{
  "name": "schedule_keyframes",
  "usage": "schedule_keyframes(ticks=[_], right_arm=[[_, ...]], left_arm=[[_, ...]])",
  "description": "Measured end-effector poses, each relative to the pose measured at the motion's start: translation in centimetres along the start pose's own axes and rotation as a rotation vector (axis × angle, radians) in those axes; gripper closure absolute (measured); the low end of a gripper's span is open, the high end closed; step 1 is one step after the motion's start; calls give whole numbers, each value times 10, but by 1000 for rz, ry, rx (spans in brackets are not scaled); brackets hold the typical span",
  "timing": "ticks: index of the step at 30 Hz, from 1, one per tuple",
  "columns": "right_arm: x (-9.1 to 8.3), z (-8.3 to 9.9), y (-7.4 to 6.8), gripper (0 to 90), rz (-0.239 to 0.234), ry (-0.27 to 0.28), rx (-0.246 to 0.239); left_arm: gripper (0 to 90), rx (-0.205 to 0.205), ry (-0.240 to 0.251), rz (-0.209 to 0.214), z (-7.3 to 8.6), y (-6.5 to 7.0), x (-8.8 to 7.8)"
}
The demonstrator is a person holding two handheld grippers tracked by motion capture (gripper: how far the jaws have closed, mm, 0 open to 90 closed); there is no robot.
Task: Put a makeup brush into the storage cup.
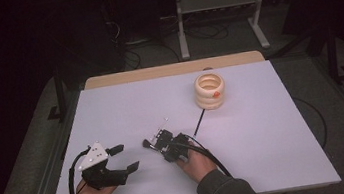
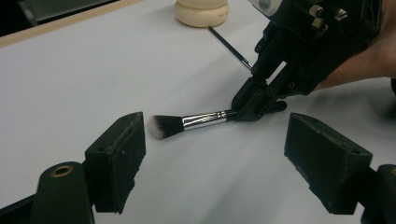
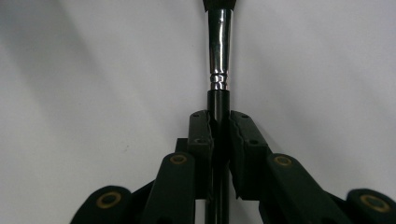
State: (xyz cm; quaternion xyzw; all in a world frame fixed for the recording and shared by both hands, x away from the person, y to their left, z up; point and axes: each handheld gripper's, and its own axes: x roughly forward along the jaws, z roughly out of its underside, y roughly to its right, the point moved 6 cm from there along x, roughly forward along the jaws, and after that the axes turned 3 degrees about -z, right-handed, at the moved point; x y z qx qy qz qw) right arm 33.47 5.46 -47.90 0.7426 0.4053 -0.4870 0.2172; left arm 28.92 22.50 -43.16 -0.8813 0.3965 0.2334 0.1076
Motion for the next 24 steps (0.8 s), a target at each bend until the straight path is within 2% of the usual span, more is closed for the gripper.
schedule_keyframes(ticks=[4, 9, 10, 13, 14, 19, 23, 24], right_arm=[[0, -1, 4, 787, -30, -16, -5], [-1, 0, 6, 787, -63, -9, -22], [-2, 0, 6, 787, -119, 1, -6], [-6, -1, 8, 787, -111, 17, -10], [-11, -2, 9, 787, -130, 45, -4], [-20, 1, 13, 787, -135, 59, -16], [-34, 8, 19, 787, -123, 85, -32], [-44, 12, 22, 787, -120, 114, -36]], left_arm=[[204, -7, -1, 0, 1, 0, 0], [215, -7, -2, 1, 0, 0, 0], [216, -12, -4, 1, 0, 1, 0], [219, -10, -5, 2, 1, 1, 1], [221, -15, -3, 8, 0, 1, 1], [228, -21, 9, 18, -3, 3, 2], [234, -23, 14, 38, -6, 7, 5], [235, -26, 9, 52, -6, 8, 6]])
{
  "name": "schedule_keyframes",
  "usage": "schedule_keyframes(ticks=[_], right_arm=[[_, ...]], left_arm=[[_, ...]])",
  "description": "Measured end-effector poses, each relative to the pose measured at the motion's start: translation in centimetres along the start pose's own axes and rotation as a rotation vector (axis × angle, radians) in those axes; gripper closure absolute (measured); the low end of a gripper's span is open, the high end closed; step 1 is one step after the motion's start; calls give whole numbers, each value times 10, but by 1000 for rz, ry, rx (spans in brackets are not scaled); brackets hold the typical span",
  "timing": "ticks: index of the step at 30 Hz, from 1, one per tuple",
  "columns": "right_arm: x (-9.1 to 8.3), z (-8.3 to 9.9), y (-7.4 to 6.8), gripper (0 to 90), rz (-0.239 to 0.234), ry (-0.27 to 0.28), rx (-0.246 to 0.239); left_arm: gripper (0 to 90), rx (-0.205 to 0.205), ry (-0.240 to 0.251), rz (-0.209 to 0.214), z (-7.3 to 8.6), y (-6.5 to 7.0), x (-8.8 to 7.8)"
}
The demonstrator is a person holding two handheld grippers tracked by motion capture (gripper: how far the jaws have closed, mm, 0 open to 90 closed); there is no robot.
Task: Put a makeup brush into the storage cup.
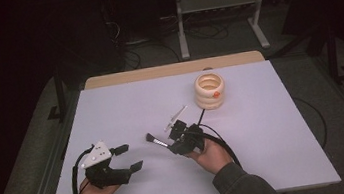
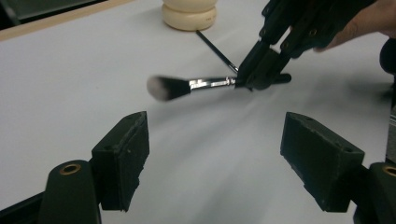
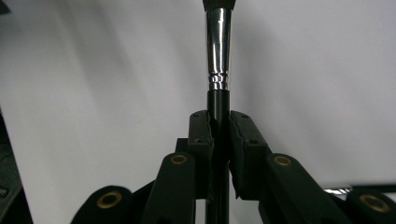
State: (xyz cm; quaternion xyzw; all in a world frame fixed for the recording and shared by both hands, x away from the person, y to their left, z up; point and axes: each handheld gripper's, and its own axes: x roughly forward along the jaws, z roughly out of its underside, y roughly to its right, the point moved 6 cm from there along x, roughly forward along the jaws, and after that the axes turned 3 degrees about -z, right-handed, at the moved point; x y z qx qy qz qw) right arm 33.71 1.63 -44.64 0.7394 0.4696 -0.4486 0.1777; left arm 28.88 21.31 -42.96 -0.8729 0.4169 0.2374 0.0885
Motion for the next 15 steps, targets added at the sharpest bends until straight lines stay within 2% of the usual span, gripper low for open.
schedule_keyframes(ticks=[1, 4, 8, 15], right_arm=[[0, 0, 0, 787, 0, 0, 0], [-16, 4, 4, 787, -4, 51, -2], [-29, 6, 9, 787, -35, 101, 16], [-44, 7, 14, 786, -40, 137, 18]], left_arm=[[237, 0, 0, 0, 0, 0, 0], [242, -1, 13, 28, -4, 3, 2], [265, -6, 10, 48, -8, 5, 6], [310, -6, 1, 85, -16, 8, 14]])
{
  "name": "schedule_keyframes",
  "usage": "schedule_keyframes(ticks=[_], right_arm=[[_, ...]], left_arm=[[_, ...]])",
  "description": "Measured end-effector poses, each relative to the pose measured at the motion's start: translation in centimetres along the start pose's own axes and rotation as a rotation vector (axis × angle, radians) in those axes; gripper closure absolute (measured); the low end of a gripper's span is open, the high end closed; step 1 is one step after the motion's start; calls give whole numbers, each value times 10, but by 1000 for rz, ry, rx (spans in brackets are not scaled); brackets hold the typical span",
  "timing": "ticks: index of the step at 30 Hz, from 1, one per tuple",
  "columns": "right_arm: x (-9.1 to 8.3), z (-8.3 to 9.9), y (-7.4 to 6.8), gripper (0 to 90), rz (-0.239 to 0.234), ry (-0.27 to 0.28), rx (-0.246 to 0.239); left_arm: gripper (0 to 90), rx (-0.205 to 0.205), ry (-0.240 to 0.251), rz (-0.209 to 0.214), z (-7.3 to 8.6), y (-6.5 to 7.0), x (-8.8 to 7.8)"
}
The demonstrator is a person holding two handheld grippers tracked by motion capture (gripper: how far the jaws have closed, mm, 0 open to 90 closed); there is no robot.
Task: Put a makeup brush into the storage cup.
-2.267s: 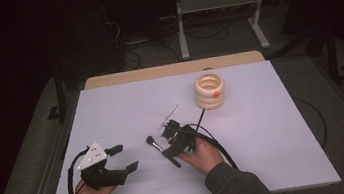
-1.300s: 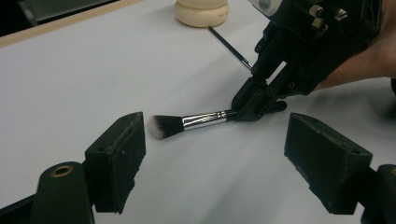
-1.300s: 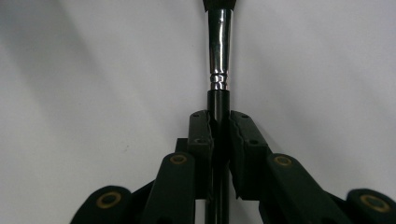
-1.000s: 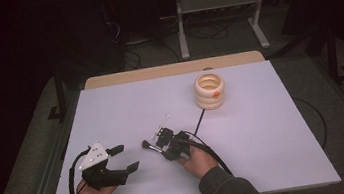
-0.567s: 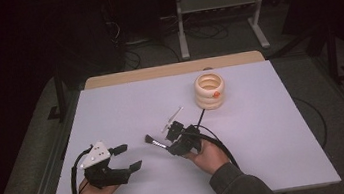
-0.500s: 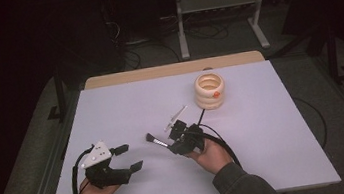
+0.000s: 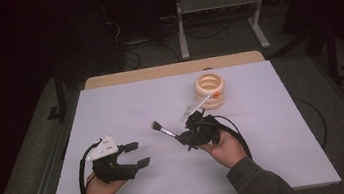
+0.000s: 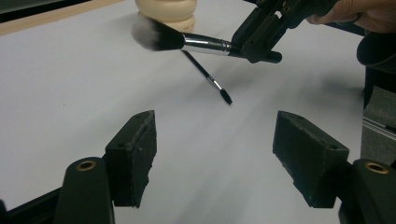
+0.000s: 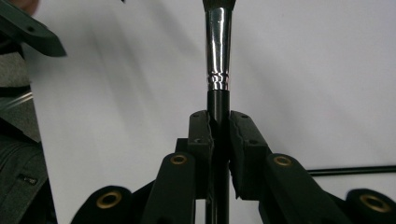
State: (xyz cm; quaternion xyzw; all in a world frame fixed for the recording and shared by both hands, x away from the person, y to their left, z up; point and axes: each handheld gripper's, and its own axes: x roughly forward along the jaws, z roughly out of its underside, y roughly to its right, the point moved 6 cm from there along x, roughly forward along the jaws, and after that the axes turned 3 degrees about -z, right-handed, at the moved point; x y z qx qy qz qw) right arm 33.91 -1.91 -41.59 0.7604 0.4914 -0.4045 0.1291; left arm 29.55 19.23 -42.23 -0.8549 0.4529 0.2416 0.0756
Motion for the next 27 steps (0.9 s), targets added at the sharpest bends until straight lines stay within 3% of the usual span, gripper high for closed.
schedule_keyframes(ticks=[4, 6, 9, 14, 20, 21, 27], right_arm=[[-8, -4, -4, 786, -38, 62, -33], [-13, -6, -8, 786, -54, 104, -66], [-15, -7, -12, 786, -65, 133, -84], [-15, -8, -16, 785, -74, 143, -110], [-15, -6, -20, 785, -103, 168, -139], [-15, -5, -21, 785, -120, 177, -142], [-9, 1, -21, 785, -129, 168, -175]], left_arm=[[358, 16, -13, 42, -6, 1, 8], [386, -37, 7, 119, -11, 2, 12], [409, -73, 19, 161, -18, 4, 16], [446, -76, 18, 180, -26, 5, 22], [479, -137, 12, 234, -33, 5, 32], [491, -164, 17, 244, -35, 6, 32], [532, -196, 26, 267, -38, 4, 32]])
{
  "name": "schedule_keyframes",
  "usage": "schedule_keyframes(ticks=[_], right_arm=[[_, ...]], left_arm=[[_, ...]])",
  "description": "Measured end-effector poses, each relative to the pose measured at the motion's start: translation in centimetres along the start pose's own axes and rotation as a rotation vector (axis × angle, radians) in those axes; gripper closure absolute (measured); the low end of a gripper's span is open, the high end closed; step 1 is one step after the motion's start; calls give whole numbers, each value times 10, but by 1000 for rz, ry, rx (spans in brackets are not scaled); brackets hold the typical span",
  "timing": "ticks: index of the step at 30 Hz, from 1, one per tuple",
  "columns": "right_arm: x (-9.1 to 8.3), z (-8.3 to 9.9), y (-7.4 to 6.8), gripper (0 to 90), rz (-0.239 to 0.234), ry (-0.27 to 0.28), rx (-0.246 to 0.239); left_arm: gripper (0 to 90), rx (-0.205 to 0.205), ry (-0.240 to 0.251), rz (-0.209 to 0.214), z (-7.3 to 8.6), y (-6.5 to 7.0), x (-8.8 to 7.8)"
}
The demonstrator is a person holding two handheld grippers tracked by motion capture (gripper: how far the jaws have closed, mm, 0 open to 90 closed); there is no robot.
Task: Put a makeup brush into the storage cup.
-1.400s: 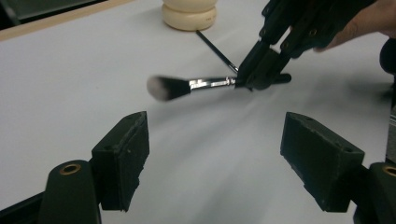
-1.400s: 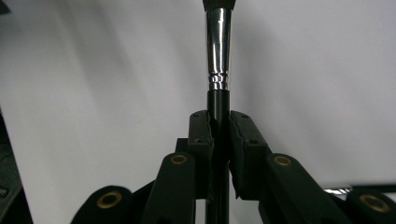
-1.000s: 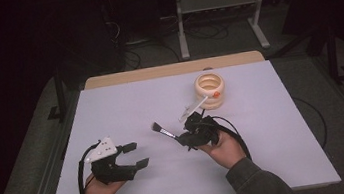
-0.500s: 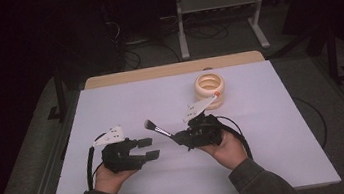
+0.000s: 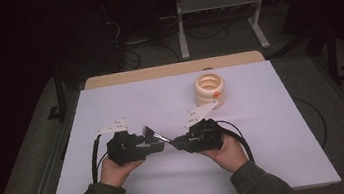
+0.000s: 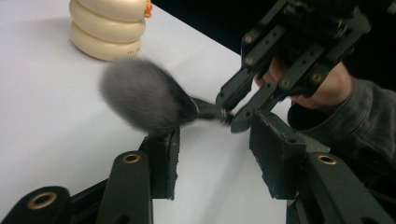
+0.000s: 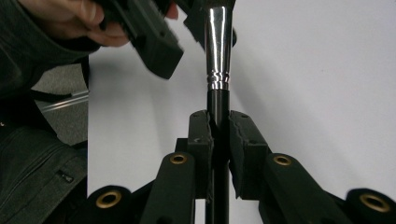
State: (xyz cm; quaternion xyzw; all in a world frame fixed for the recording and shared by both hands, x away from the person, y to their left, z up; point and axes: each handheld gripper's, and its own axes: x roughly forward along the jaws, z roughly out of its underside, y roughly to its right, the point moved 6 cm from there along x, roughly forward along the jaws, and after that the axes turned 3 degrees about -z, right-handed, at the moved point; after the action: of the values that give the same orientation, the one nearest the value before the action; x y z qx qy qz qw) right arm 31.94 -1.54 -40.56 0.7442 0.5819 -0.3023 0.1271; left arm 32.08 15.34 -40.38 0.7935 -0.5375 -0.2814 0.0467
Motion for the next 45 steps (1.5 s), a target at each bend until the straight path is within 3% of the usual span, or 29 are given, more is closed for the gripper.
schedule_keyframes(ticks=[5, 7, 11, 16, 17, 19, 25, 26, 33, 34, 36, 37, 41, 42, 45], right_arm=[[4, 3, -1, 785, 0, -3, -20], [6, 4, -2, 785, -3, -12, -38], [10, 5, -4, 786, 0, -36, -69], [14, 6, -6, 786, 6, -51, -110], [15, 6, -8, 785, 5, -48, -84], [16, 6, -8, 784, 0, -53, -88], [23, 7, -6, 775, -8, -62, -95], [24, 6, -9, 767, -14, -61, -74], [26, 6, -8, 701, -24, -61, -61], [25, 6, -6, 638, 2, -76, -89], [25, 6, -5, 626, 8, -80, -94], [24, 5, -8, 612, 21, -85, -74], [23, 3, -7, 617, 24, -86, -74], [23, 3, -7, 626, 26, -90, -81], [23, 3, -9, 640, 22, -93, -71]], left_arm=[[611, -12, -15, 0, 1, -3, 1], [645, -46, -16, 21, 2, -4, 2], [690, -44, -21, 29, 2, -3, 2], [770, -50, -5, 72, 0, 1, 2], [772, -42, -11, 69, 0, 0, 2], [775, -43, -15, 69, 1, 0, 2], [779, -1, -49, 49, 2, 0, 1], [779, 6, -50, 45, 1, 1, 1], [780, 33, -72, 38, -1, 7, 0], [780, 49, -84, 23, -2, 9, 1], [780, 65, -97, 4, -2, 10, 2], [780, 83, -108, -9, -3, 11, 2], [780, 107, -132, -35, -4, 13, 3], [780, 130, -144, -53, -5, 15, 5], [780, 147, -155, -59, -5, 16, 6]])
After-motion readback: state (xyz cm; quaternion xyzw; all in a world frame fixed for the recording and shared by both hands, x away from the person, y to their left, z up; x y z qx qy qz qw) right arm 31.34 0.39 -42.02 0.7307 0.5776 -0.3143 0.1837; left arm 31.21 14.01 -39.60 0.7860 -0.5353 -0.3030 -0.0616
